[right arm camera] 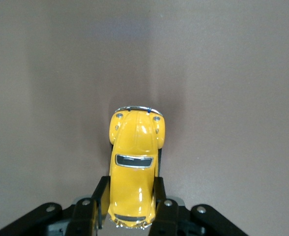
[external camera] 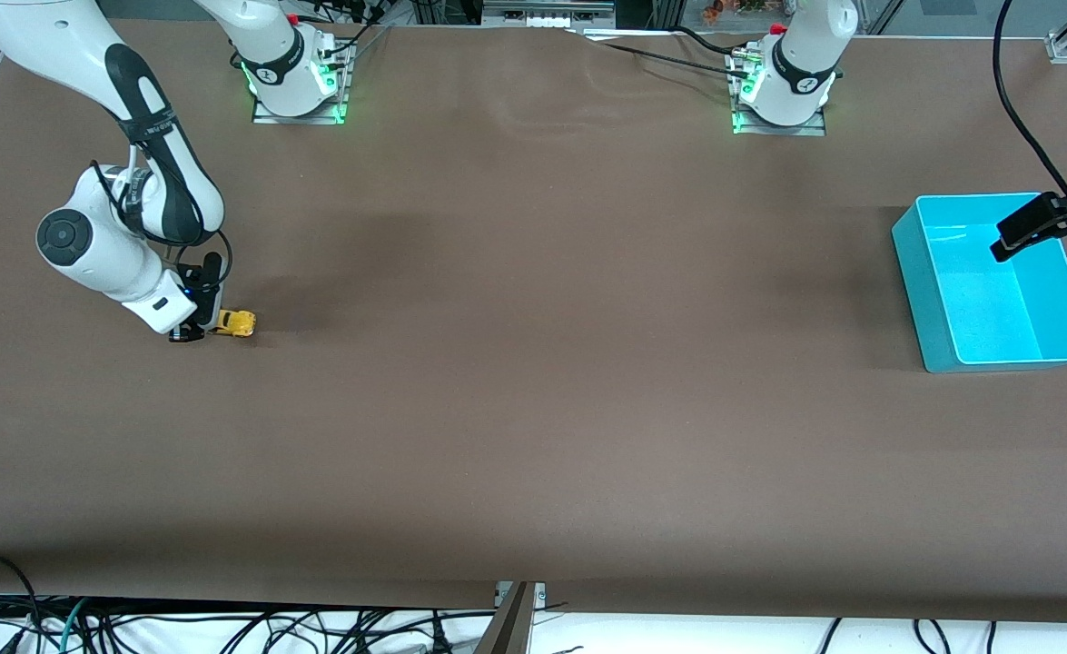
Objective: Wind and store yellow beetle car
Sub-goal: 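Close the right gripper on the yellow car, pressing it down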
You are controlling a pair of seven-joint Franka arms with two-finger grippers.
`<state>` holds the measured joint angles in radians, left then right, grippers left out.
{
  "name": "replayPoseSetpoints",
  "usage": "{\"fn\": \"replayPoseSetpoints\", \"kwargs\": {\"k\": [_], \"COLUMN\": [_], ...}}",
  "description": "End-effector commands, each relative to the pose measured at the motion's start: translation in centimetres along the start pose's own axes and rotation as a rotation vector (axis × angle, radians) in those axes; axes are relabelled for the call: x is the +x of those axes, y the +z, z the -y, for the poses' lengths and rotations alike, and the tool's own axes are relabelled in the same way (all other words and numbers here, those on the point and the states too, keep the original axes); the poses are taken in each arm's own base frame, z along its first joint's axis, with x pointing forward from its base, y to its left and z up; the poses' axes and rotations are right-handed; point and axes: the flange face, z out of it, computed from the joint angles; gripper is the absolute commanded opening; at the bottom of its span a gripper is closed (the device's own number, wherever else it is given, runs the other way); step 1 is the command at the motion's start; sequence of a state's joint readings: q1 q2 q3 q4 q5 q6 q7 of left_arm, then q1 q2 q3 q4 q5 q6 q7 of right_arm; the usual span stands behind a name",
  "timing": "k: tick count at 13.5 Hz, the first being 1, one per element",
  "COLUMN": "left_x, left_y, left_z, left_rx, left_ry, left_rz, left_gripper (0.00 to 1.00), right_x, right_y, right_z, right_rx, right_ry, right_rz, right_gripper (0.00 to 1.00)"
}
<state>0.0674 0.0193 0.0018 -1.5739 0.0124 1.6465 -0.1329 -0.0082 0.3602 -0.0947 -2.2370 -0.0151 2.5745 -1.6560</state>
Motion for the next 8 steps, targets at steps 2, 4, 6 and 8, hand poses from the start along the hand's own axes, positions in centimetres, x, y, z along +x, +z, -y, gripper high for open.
{"fn": "replayPoseSetpoints", "kwargs": {"k": [2, 4, 6, 8], "left_x": [0.3, 0.4, 0.4, 0.5], "left_y": [-1.2, -1.2, -1.2, -1.1], "left_z": [-0.2, -0.1, 0.0, 0.5], "left_rx": [-0.021, -0.021, -0.021, -0.020], "left_ry": [0.015, 0.015, 0.015, 0.008], "left_rz": [-0.012, -0.012, -0.012, -0.010], "left_gripper": [1.00, 1.00, 1.00, 1.00], "right_x": [1.2, 3.4, 5.7, 7.1], "right_y": [-0.1, -0.2, -0.5, -0.2], "right_z": [0.5, 0.2, 0.0, 0.0], "right_rx": [-0.013, -0.030, -0.035, -0.034], "right_ry": [-0.008, -0.038, -0.026, -0.036], "right_rz": [-0.012, -0.022, -0.026, -0.026], "right_gripper": [0.05, 0.05, 0.05, 0.05]}}
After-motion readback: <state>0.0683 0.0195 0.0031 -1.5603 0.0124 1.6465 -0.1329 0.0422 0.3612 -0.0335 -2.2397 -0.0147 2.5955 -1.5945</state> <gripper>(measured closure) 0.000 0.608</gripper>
